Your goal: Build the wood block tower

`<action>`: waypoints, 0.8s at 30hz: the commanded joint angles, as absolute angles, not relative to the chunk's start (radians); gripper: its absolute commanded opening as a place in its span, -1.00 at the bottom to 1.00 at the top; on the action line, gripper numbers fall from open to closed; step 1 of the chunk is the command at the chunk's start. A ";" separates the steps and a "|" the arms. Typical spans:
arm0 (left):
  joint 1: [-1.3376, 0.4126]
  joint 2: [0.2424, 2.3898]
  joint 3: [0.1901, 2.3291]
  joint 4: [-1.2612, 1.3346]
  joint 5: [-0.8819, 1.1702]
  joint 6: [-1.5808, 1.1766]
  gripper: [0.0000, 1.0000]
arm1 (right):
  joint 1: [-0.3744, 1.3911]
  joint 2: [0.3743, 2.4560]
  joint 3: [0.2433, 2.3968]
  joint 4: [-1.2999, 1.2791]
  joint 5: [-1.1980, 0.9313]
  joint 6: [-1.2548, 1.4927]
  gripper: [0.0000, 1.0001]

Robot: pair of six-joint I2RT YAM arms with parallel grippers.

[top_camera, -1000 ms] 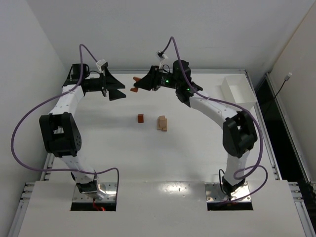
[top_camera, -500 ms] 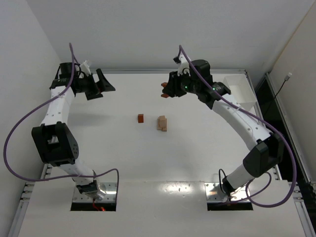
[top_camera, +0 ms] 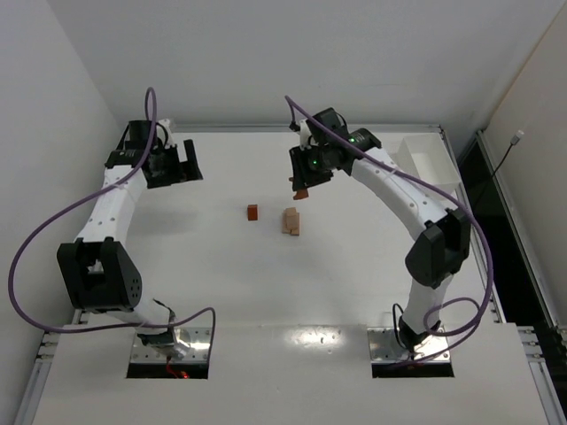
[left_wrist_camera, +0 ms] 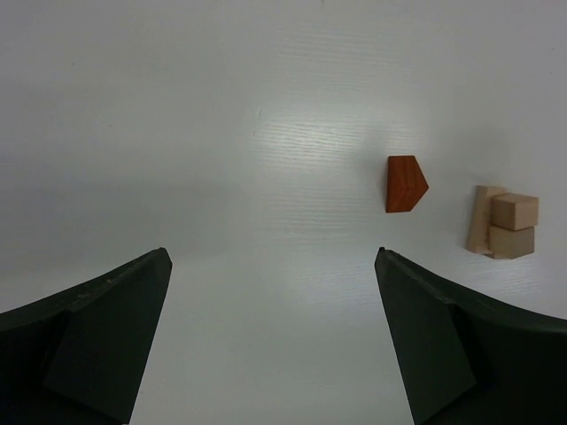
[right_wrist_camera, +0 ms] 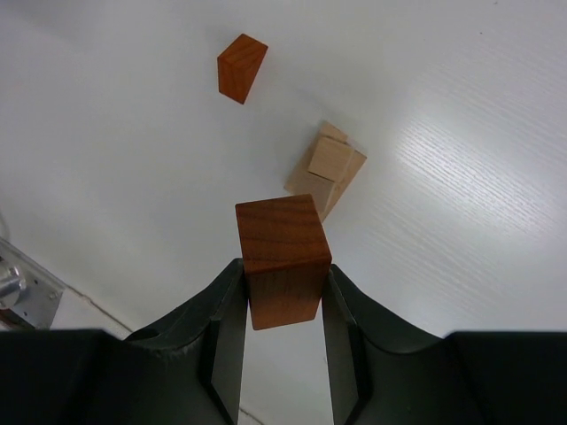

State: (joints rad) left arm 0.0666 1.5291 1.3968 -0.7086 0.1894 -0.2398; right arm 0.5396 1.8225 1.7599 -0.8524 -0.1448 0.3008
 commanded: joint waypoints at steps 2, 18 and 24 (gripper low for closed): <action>0.057 1.482 1.384 -0.692 0.127 -0.219 1.00 | 0.574 1.876 1.871 -0.951 -0.043 0.287 -1.00; 0.048 1.497 1.385 -0.692 0.161 -0.210 1.00 | 0.295 1.957 1.713 -0.969 0.045 0.189 -1.00; 0.048 1.516 1.396 -0.710 0.161 -0.210 1.00 | 0.270 2.080 1.793 -0.979 -0.018 0.127 -1.00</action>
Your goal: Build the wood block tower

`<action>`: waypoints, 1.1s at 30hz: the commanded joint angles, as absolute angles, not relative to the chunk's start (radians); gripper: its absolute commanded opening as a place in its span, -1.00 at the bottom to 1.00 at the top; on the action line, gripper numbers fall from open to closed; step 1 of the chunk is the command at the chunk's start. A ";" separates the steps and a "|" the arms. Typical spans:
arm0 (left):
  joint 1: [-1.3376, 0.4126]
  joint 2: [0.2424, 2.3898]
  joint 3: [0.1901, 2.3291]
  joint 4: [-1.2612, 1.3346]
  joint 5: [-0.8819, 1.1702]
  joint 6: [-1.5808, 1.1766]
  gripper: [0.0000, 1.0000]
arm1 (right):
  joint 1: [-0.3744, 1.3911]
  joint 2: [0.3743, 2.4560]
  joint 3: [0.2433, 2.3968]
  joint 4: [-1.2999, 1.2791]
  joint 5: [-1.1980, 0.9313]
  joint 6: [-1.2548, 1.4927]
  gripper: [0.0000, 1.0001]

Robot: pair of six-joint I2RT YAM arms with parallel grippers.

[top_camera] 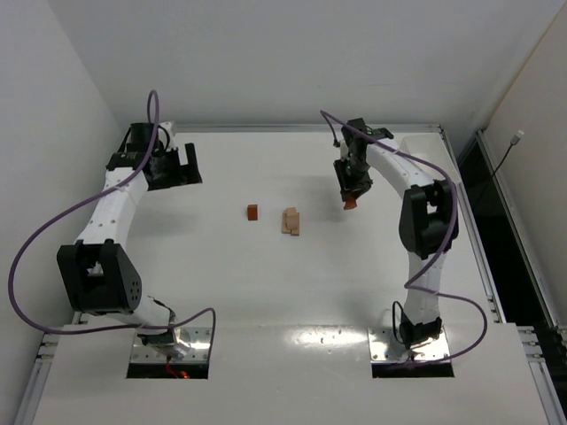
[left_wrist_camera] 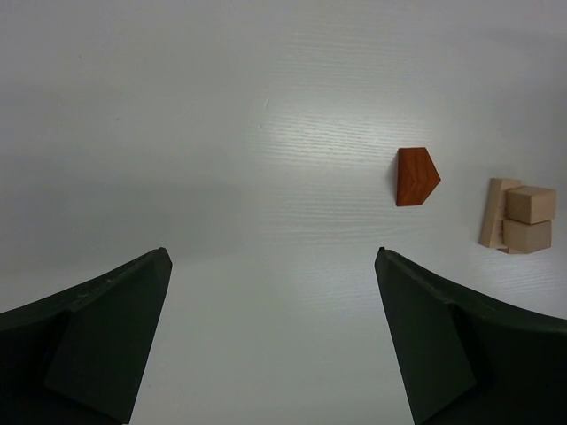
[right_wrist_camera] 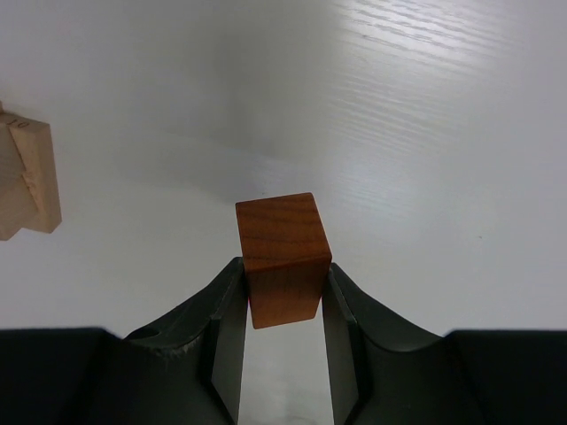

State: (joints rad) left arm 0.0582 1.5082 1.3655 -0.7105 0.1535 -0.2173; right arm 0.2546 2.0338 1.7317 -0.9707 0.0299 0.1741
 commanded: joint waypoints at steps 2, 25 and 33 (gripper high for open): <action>0.048 1.516 1.396 -0.710 0.161 -0.210 1.00 | 0.270 2.101 1.793 -0.979 -0.018 0.127 -1.00; 0.048 1.557 1.405 -0.710 0.170 -0.210 1.00 | 0.270 2.261 1.755 -0.931 0.005 0.097 -1.00; 0.048 1.557 1.405 -0.710 0.170 -0.210 1.00 | 0.279 2.238 1.764 -0.931 -0.040 0.097 -0.01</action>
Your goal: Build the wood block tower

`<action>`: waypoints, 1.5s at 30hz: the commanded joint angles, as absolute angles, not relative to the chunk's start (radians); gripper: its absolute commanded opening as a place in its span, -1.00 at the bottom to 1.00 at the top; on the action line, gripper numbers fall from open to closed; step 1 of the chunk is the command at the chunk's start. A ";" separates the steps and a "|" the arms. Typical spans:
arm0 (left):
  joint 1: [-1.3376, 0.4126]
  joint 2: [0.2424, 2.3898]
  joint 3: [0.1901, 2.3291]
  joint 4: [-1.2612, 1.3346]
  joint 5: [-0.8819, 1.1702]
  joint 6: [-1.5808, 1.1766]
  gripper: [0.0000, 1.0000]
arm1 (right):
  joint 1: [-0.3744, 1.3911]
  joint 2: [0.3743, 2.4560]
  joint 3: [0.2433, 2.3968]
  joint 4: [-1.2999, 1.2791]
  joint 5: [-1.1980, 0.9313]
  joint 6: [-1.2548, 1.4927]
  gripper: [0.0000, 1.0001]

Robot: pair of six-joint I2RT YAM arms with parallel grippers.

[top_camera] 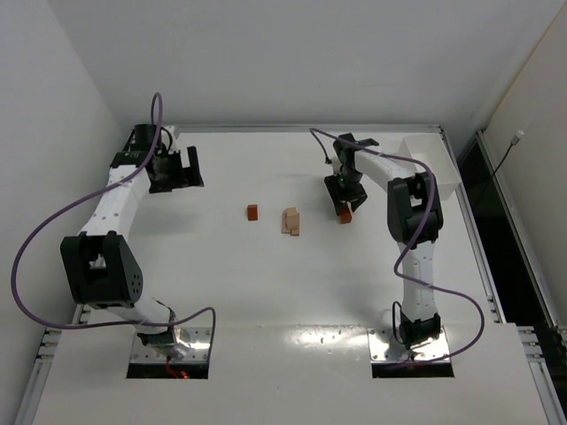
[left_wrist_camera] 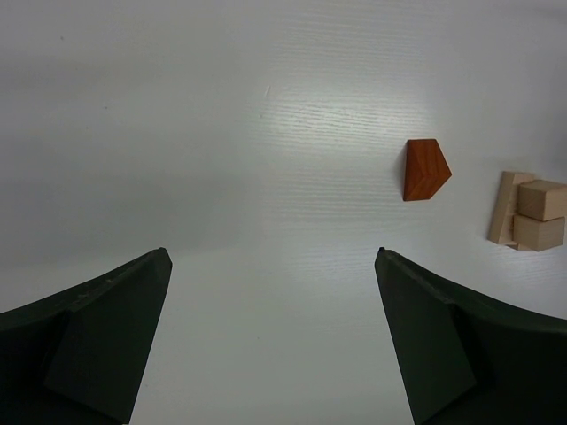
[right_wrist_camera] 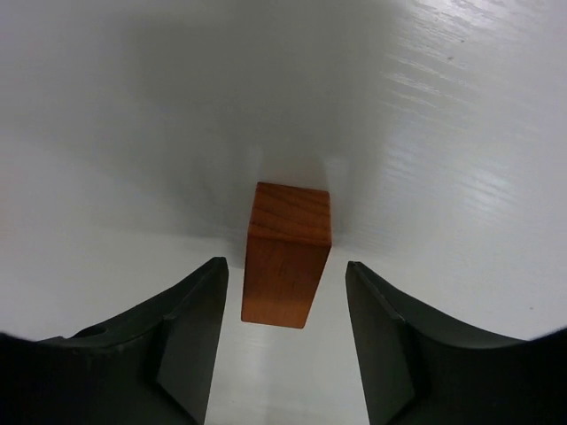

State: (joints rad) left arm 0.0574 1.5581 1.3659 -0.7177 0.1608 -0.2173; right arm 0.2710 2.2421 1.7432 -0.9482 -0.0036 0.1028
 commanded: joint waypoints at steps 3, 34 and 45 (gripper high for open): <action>0.048 1.566 1.405 -0.710 0.179 -0.210 1.00 | 0.279 2.212 1.764 -0.922 -0.093 0.097 0.17; 0.048 1.557 1.396 -0.710 0.198 -0.210 1.00 | 0.270 2.145 1.692 -0.894 -0.121 0.121 0.03; 0.048 1.566 1.405 -0.710 0.198 -0.210 1.00 | 0.270 2.184 1.710 -0.894 -0.111 0.112 -0.07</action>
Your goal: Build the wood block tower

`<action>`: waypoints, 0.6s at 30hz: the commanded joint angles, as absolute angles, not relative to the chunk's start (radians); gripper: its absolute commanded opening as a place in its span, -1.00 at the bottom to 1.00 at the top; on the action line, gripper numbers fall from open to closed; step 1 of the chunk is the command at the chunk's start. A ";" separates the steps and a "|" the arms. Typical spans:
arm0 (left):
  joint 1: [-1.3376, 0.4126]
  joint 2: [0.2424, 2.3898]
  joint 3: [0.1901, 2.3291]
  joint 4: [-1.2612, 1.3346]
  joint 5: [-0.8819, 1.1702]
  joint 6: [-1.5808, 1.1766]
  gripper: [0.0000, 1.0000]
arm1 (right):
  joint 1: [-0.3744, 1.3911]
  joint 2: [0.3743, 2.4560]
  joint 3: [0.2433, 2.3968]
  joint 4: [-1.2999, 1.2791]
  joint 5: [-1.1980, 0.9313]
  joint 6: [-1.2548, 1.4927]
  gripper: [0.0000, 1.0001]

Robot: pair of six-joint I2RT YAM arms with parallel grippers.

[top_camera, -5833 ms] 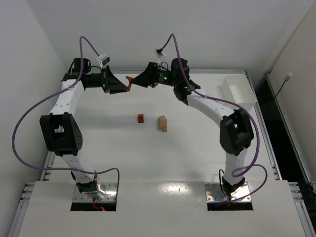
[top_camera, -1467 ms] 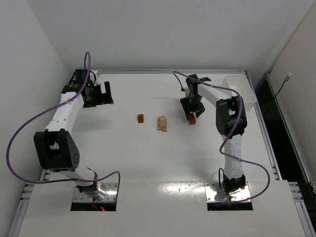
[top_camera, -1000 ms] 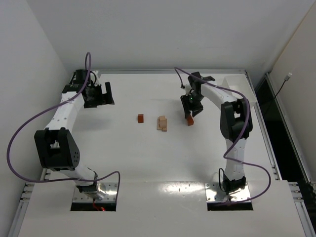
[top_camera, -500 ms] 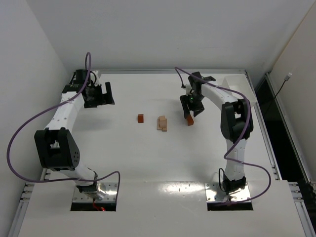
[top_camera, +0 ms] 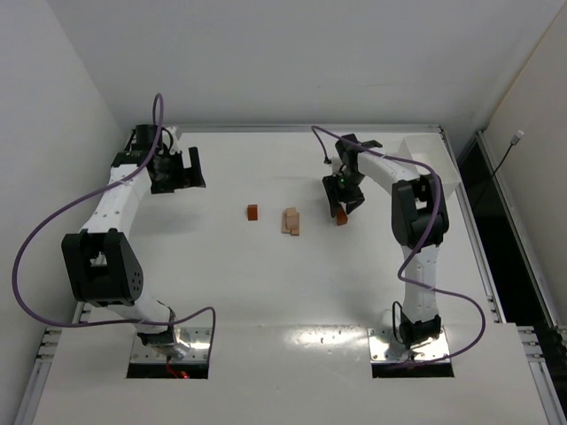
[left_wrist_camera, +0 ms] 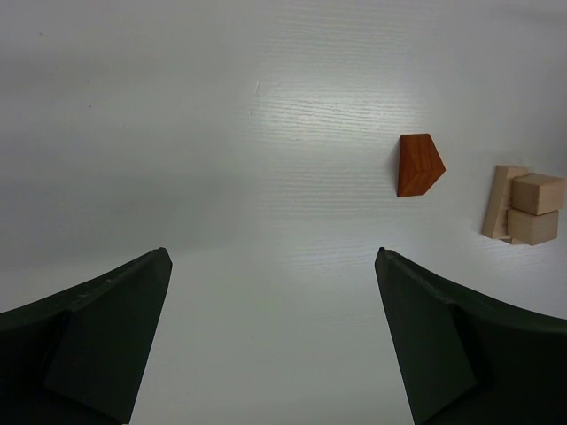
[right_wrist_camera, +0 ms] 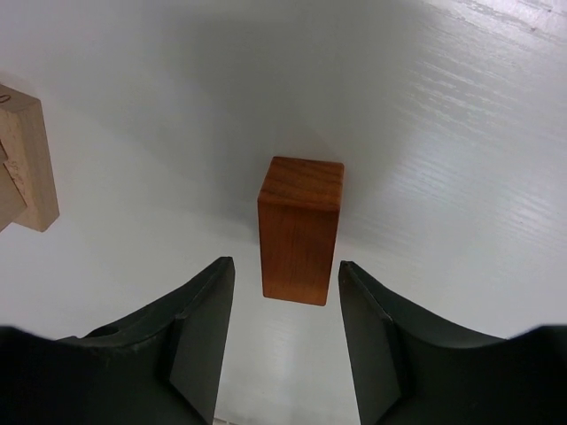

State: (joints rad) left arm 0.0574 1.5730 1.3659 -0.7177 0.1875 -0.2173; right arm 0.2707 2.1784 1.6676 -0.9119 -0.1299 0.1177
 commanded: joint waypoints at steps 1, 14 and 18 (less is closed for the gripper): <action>0.048 1.566 1.405 -0.710 0.198 -0.210 1.00 | 0.270 2.184 1.710 -0.894 -0.110 0.112 -0.11; 0.057 1.585 1.414 -0.719 0.198 -0.210 1.00 | 0.270 2.203 1.710 -0.894 -0.091 0.112 0.02; 0.057 1.585 1.405 -0.719 0.207 -0.210 1.00 | 0.270 2.203 1.710 -0.894 -0.091 0.112 -0.01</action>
